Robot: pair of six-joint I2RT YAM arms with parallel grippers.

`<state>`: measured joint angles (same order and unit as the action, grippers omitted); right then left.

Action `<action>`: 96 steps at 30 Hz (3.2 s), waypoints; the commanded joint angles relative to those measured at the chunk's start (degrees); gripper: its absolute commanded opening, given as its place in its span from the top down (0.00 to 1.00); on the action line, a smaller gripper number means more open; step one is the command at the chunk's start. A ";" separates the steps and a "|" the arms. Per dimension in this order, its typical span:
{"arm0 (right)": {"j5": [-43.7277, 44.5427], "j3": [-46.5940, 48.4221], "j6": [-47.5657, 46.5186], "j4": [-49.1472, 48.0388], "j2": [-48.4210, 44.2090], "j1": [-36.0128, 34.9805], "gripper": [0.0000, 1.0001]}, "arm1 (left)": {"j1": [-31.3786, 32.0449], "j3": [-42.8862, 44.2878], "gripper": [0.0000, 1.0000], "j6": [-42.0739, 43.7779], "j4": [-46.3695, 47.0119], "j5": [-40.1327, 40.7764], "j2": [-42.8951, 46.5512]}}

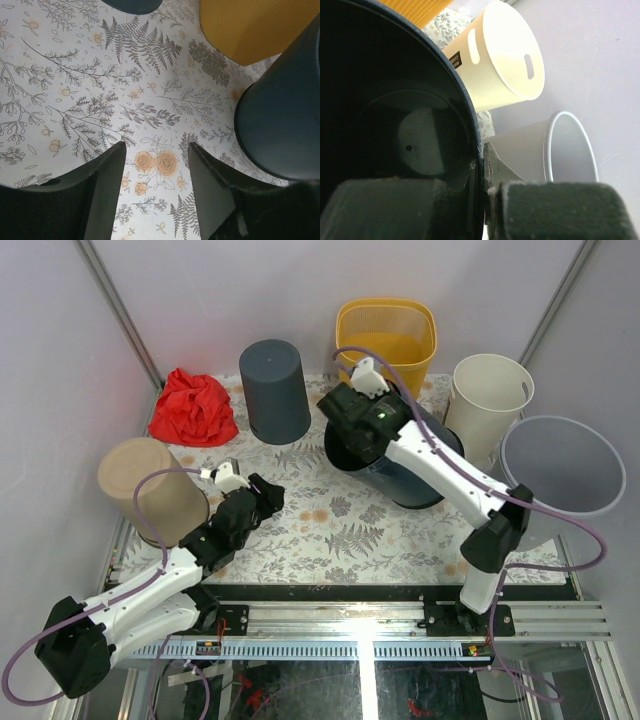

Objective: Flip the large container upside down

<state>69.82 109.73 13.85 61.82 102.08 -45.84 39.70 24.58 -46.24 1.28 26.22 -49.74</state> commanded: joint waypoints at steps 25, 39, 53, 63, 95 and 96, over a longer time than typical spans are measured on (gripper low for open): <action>4.80 17.81 15.36 19.88 26.07 -14.01 0.97 | -0.42 -1.80 0.47 -0.60 0.81 4.02 2.20; -9.35 11.74 8.36 0.42 24.72 -14.03 0.92 | -0.72 -1.98 0.47 -1.13 1.45 3.49 0.52; -18.23 10.51 9.11 -7.14 26.07 -14.05 0.75 | -1.29 -1.90 0.47 -1.13 1.66 3.25 -0.38; -22.47 10.27 9.08 -11.38 22.31 -14.01 0.44 | -1.60 -1.51 0.47 -1.22 1.42 2.13 -0.73; -28.99 -23.24 8.82 -30.99 -11.14 -6.45 0.35 | 10.53 -2.32 0.47 -4.20 34.99 -25.00 -5.85; -29.34 -23.61 8.83 -31.23 -11.62 -6.25 0.35 | 11.51 -2.27 0.47 -3.87 35.51 -24.54 -5.99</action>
<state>42.41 88.27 21.91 32.40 93.80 -54.02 48.18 22.59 -51.55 29.28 1.69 -56.18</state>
